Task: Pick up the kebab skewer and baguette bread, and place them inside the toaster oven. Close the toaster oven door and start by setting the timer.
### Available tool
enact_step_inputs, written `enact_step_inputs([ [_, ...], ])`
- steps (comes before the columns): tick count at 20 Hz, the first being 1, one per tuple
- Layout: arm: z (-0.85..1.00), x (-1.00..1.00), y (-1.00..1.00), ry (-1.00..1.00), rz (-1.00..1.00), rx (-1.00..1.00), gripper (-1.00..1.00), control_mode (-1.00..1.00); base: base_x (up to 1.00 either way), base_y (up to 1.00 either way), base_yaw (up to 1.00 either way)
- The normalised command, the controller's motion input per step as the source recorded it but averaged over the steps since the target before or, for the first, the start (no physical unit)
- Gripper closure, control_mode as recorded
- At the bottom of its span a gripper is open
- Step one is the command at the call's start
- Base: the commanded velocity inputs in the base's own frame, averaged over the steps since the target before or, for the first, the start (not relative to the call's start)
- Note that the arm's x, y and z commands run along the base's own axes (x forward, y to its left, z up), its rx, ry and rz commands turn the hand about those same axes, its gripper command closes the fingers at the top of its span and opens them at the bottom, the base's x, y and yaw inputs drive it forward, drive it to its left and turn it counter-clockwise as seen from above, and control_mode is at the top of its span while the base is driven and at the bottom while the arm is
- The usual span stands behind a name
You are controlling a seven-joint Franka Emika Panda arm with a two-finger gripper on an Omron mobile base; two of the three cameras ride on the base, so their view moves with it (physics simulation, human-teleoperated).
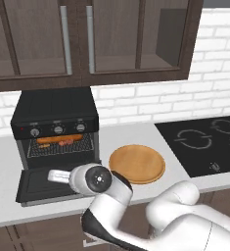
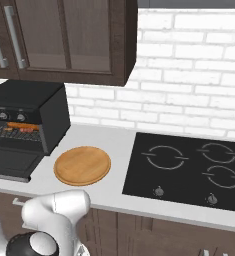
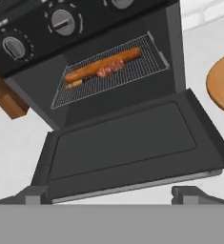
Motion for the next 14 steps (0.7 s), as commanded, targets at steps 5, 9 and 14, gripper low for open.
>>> enact_step_inputs([
  [5,-0.04,-0.86,0.00,0.00,0.00,-0.03,-1.00,-1.00,0.00,0.00,0.00],
  [9,-0.17,-0.10,0.00,0.00,0.01,-0.09,-1.00,-1.00,0.00,0.00,0.00],
  [14,-0.49,0.11,0.08,0.00,0.14,-0.10,-1.00,-1.00,0.00,0.00,0.00],
])
